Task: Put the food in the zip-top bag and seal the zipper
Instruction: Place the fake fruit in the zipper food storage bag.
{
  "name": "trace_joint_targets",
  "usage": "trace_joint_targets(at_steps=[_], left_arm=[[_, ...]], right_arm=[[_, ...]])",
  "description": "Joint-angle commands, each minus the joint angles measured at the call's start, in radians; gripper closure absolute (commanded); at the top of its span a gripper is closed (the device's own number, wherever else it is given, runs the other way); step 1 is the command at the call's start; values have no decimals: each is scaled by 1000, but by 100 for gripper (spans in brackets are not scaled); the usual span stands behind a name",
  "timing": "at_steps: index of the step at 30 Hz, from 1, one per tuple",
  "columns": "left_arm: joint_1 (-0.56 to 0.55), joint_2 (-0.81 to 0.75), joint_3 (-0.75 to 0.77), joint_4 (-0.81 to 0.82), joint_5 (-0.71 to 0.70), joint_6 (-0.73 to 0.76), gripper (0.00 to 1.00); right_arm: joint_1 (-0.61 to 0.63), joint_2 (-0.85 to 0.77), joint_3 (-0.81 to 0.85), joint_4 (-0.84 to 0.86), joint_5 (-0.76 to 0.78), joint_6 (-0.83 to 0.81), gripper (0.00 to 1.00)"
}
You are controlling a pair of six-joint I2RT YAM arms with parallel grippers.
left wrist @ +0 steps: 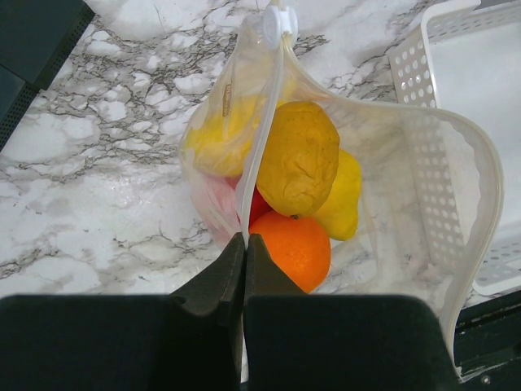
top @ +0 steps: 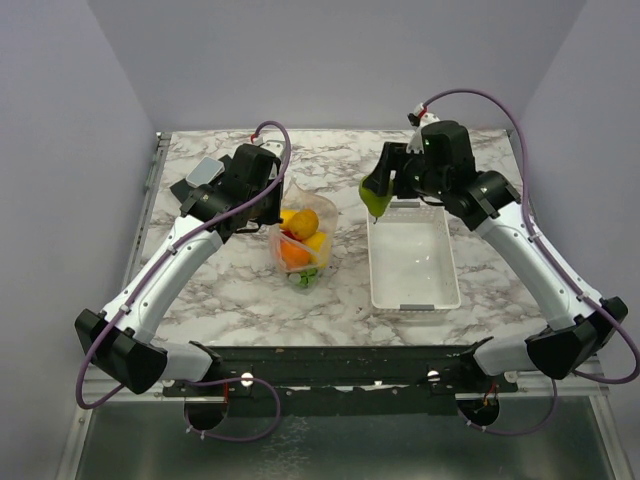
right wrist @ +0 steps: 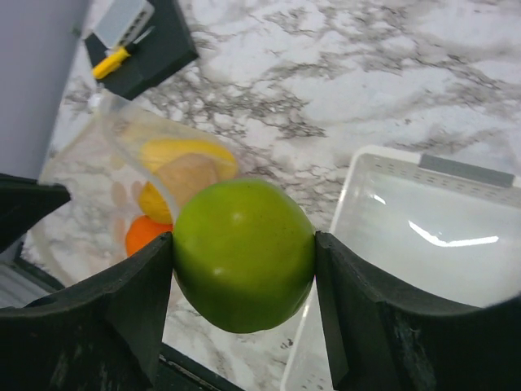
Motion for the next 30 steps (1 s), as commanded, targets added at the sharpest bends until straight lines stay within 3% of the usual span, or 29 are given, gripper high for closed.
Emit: trace_joint_targets(at_steps=[1,13,30], left_arm=[[0,-25,-7,17,12,-4,100],[0,-24,-3,18,15,-8,100],[0,-26,-6,18,14,-1,100]], right_arm=[[21,-11,52,117,-173,2,49],[90,30,101,284,-283,51,49],[261,173,107,266,-99,-38,49]])
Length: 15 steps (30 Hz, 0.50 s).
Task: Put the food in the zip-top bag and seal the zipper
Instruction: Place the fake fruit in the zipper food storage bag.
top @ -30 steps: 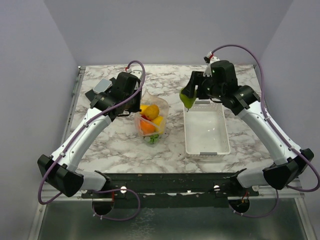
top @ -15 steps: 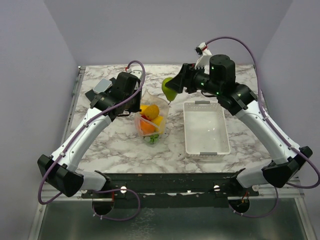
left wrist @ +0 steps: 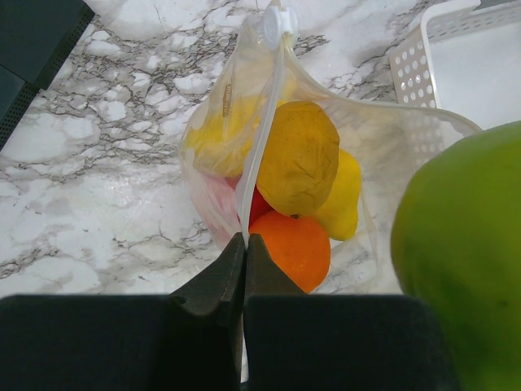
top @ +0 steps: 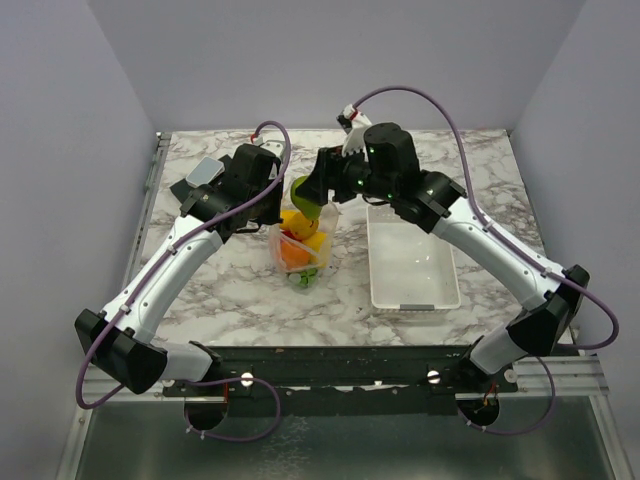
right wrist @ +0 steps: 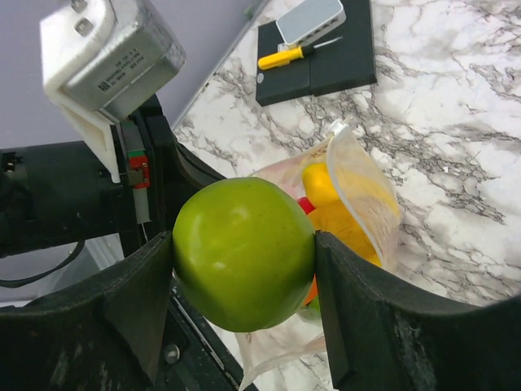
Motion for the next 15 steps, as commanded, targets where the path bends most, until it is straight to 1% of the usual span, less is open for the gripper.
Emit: trace_joint_targets(at_steps=[1,7,15], left_arm=[[0,-24,-6,17,14,0,100],[0,-19,-10,19,15,3,100],[0,-10,-10,24,19,3,100]], right_arm=[[32,19,-16,-5,86,-47,49],[67,33,-65,-26,144,-66,48],[93,37,-158,-23,224,-80,40]])
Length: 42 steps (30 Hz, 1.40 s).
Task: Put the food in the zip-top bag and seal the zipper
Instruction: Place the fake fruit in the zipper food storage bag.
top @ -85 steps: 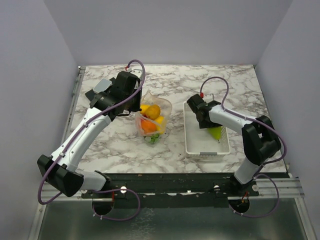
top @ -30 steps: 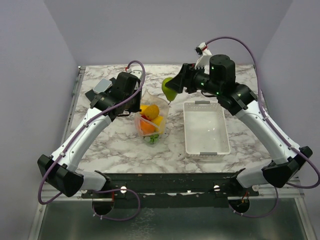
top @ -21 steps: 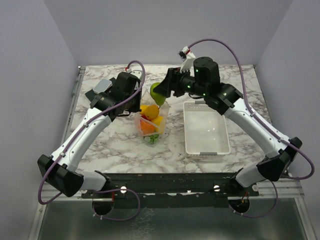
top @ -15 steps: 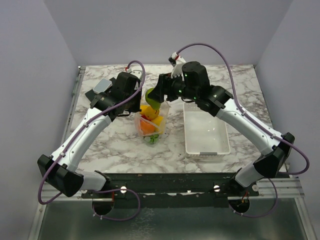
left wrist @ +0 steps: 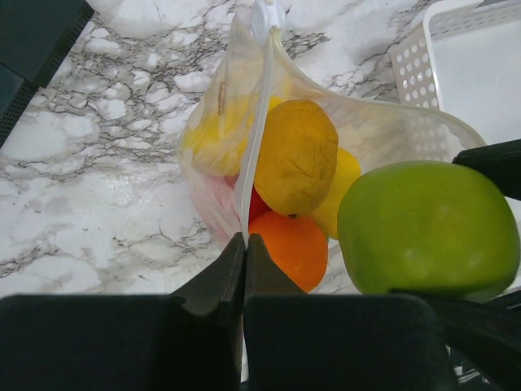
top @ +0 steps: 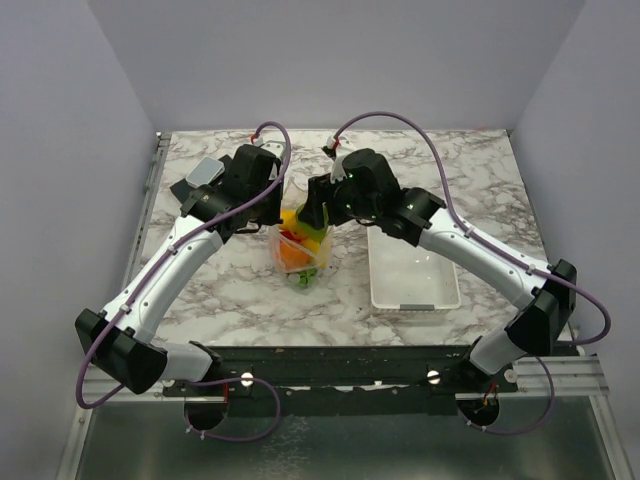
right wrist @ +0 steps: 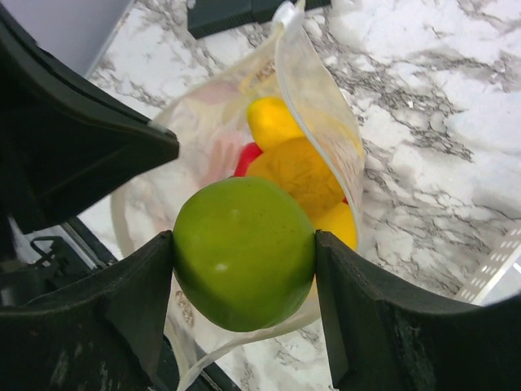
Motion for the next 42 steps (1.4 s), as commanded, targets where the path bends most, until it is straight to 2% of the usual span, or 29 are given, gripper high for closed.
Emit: trace_joint_targets(at_steps=[1,7,13,27,33,42], left_arm=[[0,-9,-4,24,20,3,100],[0,-2,-1,24,21,1,100],[0,-3,-5,28,17,0,100],[0,-2,-11,37,23,-2,100],[0,7,-4,40,25,-1,100],[0,8,1,40,29,-7,100]], right_arm=[[16,17,-44,-5,75,-21,38],[25,4,-58,3,105,-16,14],[26,-20,-37,-5,106,-14,5],[27,-167,-20,-61,80,11,8],[27,-205,-23,-126,101,-10,12],[27,-255,-114,-165,90,22,21]])
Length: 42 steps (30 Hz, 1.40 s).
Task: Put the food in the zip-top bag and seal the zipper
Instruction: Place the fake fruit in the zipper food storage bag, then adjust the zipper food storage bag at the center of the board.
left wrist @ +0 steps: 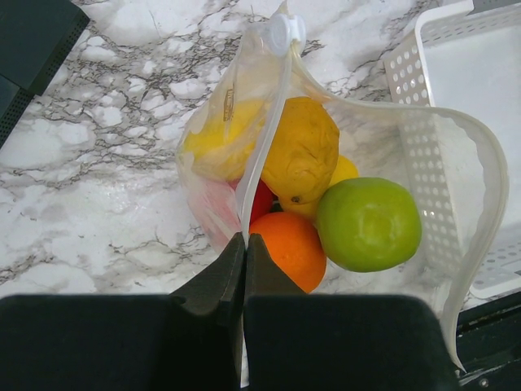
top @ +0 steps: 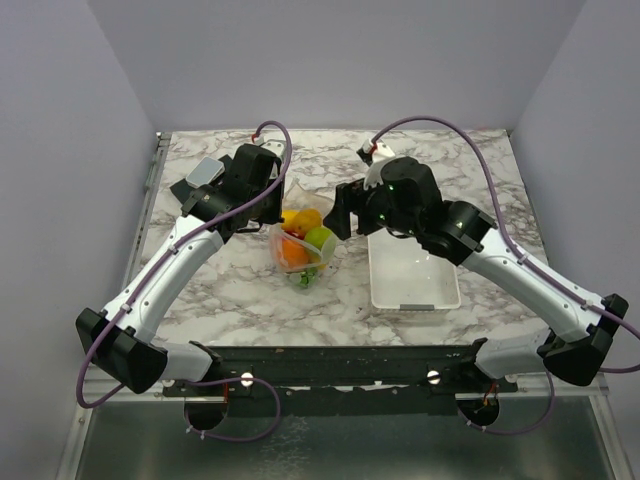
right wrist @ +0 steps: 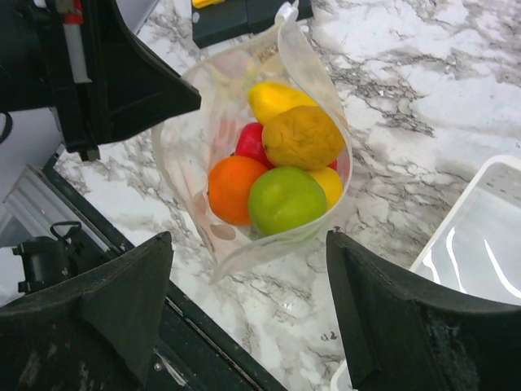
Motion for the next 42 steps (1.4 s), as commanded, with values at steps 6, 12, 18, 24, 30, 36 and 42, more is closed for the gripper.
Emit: trace_joint_targets(at_steps=[6,12,18,24,30,36,42], left_arm=[[0,15,8,19,21,-7,100],[0,17,40,19,49,19,100],[0,9,104,-5,64,61,100],[0,2,161,-37,116,103,100],[-1,8,217,-109,126,139,100],[-55,-25,175,-116,118,195,100],[-152,-46,80,-98,115,241,100]], right_arm=[[7,-35,-64,-83,70,0,27],[7,-34,-68,-119,144,-46,32],[7,-49,-68,-141,205,-72,32],[7,-80,-66,-146,224,-95,32],[7,-110,-64,-155,206,-106,32],[7,-161,-87,-152,114,-151,32],[7,-196,-136,-148,42,-210,32]])
